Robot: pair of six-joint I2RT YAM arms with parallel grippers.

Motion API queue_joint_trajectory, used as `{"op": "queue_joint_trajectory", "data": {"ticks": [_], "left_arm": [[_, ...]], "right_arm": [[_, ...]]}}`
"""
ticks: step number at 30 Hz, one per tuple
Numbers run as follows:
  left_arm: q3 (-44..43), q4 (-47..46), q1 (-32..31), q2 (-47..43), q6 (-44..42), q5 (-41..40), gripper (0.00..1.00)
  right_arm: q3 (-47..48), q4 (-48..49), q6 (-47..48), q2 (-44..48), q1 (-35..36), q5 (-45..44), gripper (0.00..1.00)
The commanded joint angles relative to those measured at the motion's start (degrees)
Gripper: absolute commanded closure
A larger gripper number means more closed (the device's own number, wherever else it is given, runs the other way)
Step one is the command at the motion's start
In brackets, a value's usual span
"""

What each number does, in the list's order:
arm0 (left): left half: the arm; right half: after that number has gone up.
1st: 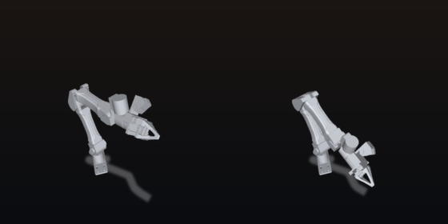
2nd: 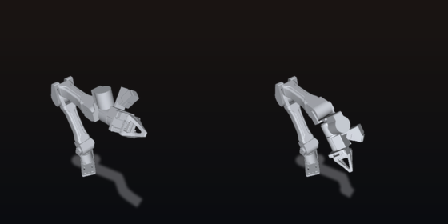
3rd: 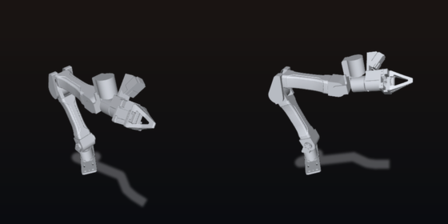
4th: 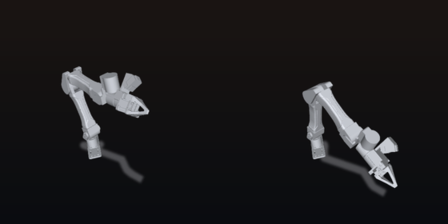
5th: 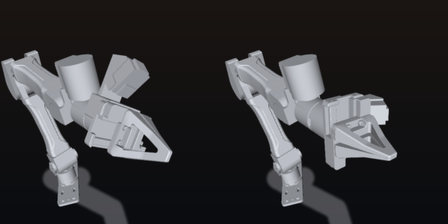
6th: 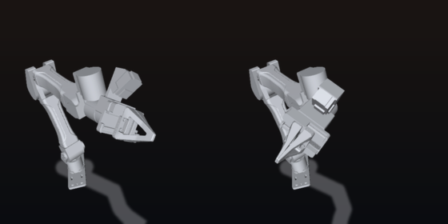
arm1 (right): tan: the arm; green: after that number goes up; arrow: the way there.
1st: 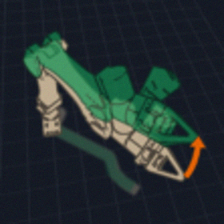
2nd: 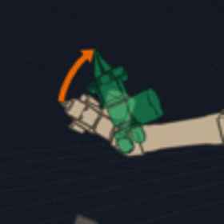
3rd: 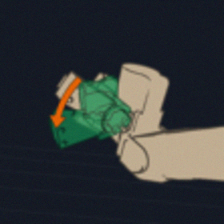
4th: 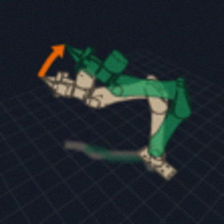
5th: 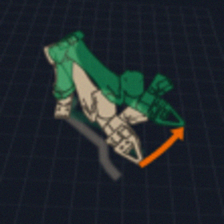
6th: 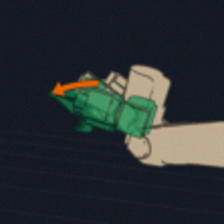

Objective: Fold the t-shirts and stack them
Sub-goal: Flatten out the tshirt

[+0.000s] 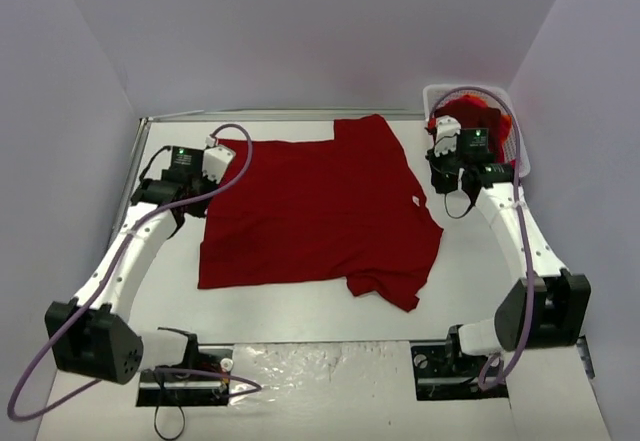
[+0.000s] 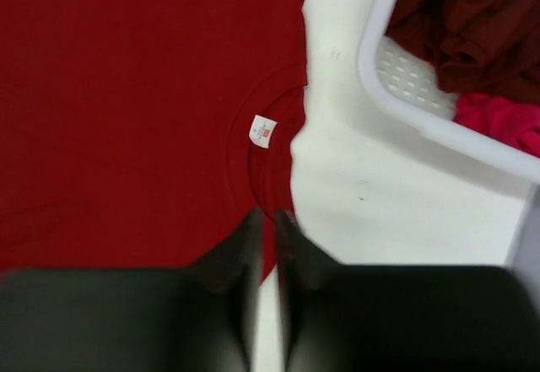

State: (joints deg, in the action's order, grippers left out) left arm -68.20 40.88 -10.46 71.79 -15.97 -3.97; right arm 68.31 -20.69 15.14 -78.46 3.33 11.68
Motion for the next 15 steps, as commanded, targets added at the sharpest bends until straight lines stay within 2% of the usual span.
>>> {"op": "queue_joint_trajectory", "data": {"ticks": [1,2,3,7,15], "left_arm": [[1.8,-4.8,-2.9,3.1,-0.8,2.0,0.84],[2.1,-5.4,-3.5,4.2,-1.1,1.9,0.95],[2.2,-5.6,-4.0,5.6,-1.1,1.9,0.97],[0.5,-6.4,-4.9,14.7,-0.4,3.1,0.98],[-3.9,-8.1,-6.0,22.9,1.1,1.8,0.98]], "right_arm": [[0.6,2.8,0.5,-5.5,0.0,3.1,1.0],[0.8,2.8,0.5,-6.5,0.4,3.5,1.0],[1.3,2.8,0.6,-7.7,0.4,4.0,1.0],[2.4,2.4,0.9,-14.2,1.3,5.1,1.0],[4.4,1.4,2.5,-22.9,2.9,4.6,1.0]]}}
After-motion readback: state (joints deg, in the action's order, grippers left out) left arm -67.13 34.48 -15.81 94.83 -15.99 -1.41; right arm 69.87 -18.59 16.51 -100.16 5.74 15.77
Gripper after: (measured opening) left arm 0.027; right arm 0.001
